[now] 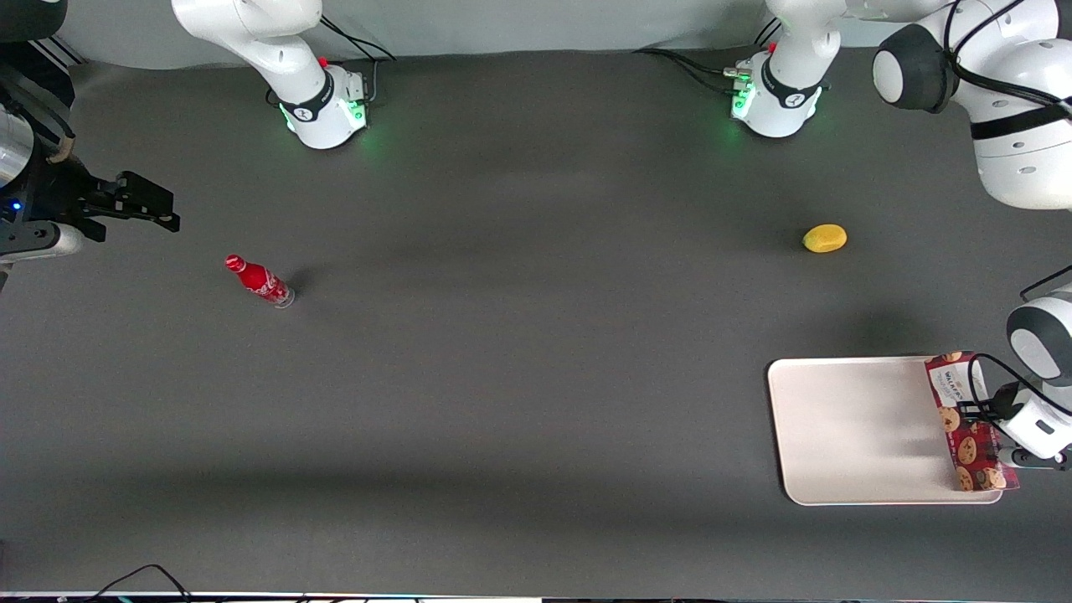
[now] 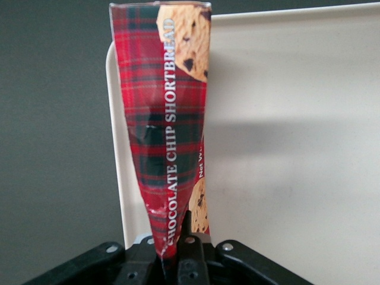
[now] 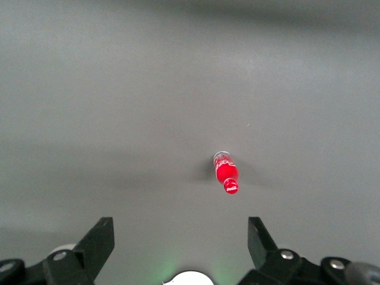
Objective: Place red cookie box on tray
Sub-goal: 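Carry the held box over the white tray with the left gripper, then lower the box onto the tray and open the left gripper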
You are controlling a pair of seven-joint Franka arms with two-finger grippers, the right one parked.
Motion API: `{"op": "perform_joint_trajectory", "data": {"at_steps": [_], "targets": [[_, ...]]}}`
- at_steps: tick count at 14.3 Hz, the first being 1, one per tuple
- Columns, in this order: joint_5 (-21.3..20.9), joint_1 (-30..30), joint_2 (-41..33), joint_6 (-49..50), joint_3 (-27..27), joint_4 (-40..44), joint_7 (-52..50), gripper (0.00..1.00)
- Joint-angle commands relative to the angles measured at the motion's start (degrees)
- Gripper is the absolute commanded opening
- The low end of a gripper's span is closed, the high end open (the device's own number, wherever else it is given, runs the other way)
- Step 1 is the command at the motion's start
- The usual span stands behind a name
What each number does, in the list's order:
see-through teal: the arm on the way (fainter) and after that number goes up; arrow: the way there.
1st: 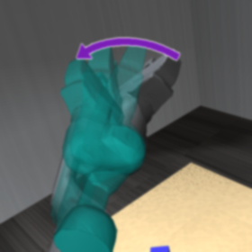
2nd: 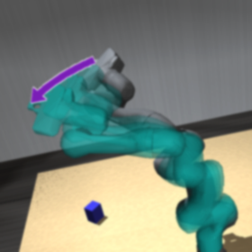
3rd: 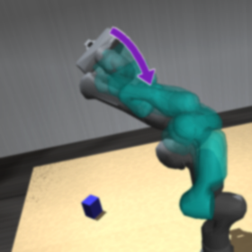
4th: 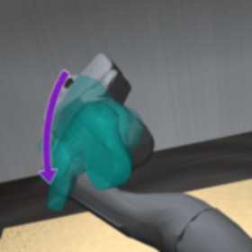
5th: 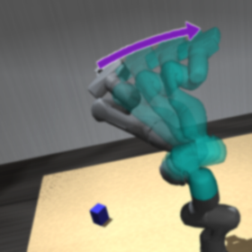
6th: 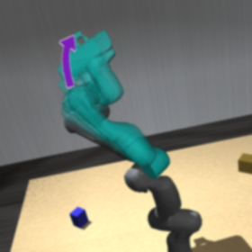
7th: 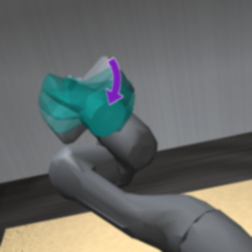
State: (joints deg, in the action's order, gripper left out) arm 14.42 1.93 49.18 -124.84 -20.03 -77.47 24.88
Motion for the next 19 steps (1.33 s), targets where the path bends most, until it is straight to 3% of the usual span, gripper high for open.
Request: {"op": "perform_joint_trajectory", "data": {"at_steps": [1, 2, 3, 4, 5, 15, 19], "targets": [[0.96, 0.27, 0.92, -1.37, -0.10, 1.36, 0.87, 0.06], [0.96, 0.27, 1.18, -1.46, -0.10, 1.36, 0.87, 0.14], [1.04, 0.27, 1.18, -1.55, -0.01, 1.36, 0.61, 0.14], [1.04, 0.27, 1.18, -1.55, 0.25, 1.36, 0.17, 0.34], [1.22, 0.27, 1.18, -2.51, 0.34, 1.18, -0.09, 0.99], [1.84, 0.01, -2.06, -1.74, 0.25, 1.35, -0.79, 1.00], [0.35, -0.61, -5.58, 0.82, 0.25, 1.71, -8.78, 1.00]]}}
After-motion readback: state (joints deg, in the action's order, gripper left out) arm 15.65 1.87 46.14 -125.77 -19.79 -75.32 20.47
